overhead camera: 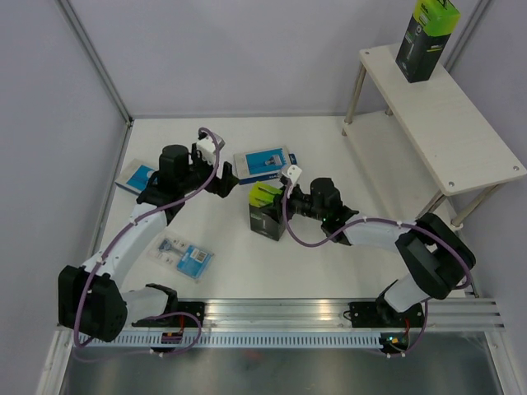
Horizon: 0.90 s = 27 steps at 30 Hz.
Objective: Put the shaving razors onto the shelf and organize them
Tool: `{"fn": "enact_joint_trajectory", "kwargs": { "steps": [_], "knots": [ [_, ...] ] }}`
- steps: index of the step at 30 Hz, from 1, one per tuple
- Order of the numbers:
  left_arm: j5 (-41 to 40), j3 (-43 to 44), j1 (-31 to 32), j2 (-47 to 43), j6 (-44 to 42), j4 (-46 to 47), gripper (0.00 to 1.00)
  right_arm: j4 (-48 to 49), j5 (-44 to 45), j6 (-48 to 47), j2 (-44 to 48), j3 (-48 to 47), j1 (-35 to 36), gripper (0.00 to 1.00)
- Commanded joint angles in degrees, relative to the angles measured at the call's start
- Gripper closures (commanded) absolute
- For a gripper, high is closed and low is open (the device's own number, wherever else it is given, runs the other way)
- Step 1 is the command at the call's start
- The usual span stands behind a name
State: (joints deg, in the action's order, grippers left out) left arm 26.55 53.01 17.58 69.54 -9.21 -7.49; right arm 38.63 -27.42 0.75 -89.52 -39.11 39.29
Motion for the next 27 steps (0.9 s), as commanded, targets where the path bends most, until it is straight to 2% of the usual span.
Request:
{"fn": "enact_joint_trajectory", "kwargs": {
  "steps": [1,4,6,8,10,12,13,14,20,23,27],
  "knots": [
    [-20.8,-1.9,-0.7,-1.2,10.2,3.5,0.12,-1.9,13.3,8.6,4.7,0.1,0.0,0.66],
    [-25.8,-1.4,-1.1,-1.9,12.1,1.4,0.11,-1.8,17.6,10.7,10.0,1.0,0.4,0.66],
    [-26.3,-1.5,-1.1,-2.6,12.7,1.2,0.11,-4.4,18.2,10.3,12.3,-0.3,0.6,0.65],
    [-31.5,-1.9,-1.2,-3.2,14.4,1.5,0.08,-10.7,19.2,8.7,15.9,-2.6,0.7,0.65],
    [-33.7,-2.0,-1.8,-2.8,15.4,1.2,0.06,-16.4,21.4,7.6,18.5,-8.1,0.7,0.65],
    [-33.1,-1.8,-2.4,-2.3,16.2,0.6,0.06,-26.1,29.7,6.8,19.2,-15.4,0.8,0.66],
    [-32.8,-1.8,-2.5,-2.2,16.7,0.5,0.06,-31.7,32.1,6.7,19.3,-18.0,0.8,0.71],
    [-32.1,-1.9,-2.6,-2.3,16.7,0.6,0.06,-33.9,35.6,5.1,19.2,-20.4,0.7,0.71],
    [-30.9,-1.9,-2.8,-3.1,17.6,0.3,0.05,-44.9,38.2,-2.1,16.7,-38.3,-1.1,0.69],
    [-30.1,-1.8,-2.9,-3.9,17.7,0.3,0.05,-49.8,37.6,-4.3,14.3,-49.6,-5.5,0.70],
    [-29.6,-1.9,-3.3,-4.8,18.1,0.3,0.05,-51.2,37.4,-8.6,12.3,-56.9,-10.5,0.70]
  ]
}}
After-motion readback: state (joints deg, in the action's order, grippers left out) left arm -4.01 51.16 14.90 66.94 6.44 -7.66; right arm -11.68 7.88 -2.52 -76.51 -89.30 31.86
